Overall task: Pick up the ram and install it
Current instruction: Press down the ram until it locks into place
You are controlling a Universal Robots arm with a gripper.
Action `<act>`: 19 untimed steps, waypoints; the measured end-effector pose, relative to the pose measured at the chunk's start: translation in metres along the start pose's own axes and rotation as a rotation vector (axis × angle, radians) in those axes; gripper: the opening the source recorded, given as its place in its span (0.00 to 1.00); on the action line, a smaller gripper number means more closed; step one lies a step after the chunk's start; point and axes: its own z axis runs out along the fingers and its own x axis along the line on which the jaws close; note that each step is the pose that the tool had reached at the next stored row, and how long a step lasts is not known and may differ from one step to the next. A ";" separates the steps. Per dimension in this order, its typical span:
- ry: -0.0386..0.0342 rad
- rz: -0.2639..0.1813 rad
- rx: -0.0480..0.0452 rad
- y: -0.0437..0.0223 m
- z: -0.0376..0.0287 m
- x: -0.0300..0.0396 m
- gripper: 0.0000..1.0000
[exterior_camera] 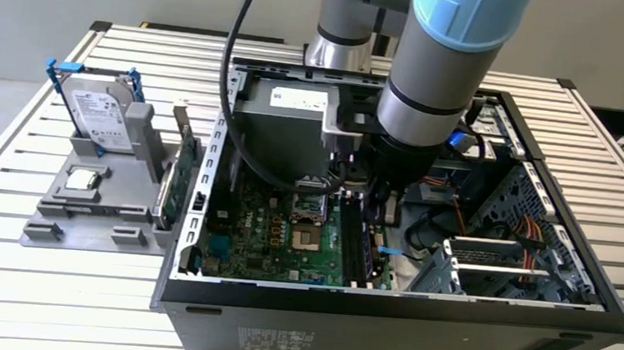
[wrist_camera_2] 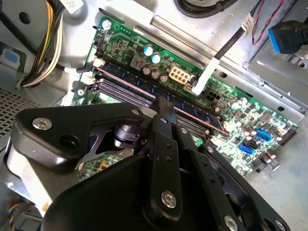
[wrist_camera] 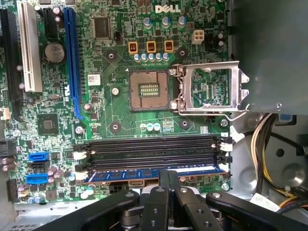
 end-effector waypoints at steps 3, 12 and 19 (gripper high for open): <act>0.0001 -0.004 -0.0002 -0.0005 0.0024 0.0000 0.00; 0.0000 -0.009 -0.0004 -0.0014 0.0037 0.0000 0.00; -0.0002 -0.009 -0.0009 -0.0036 0.0077 0.0000 0.00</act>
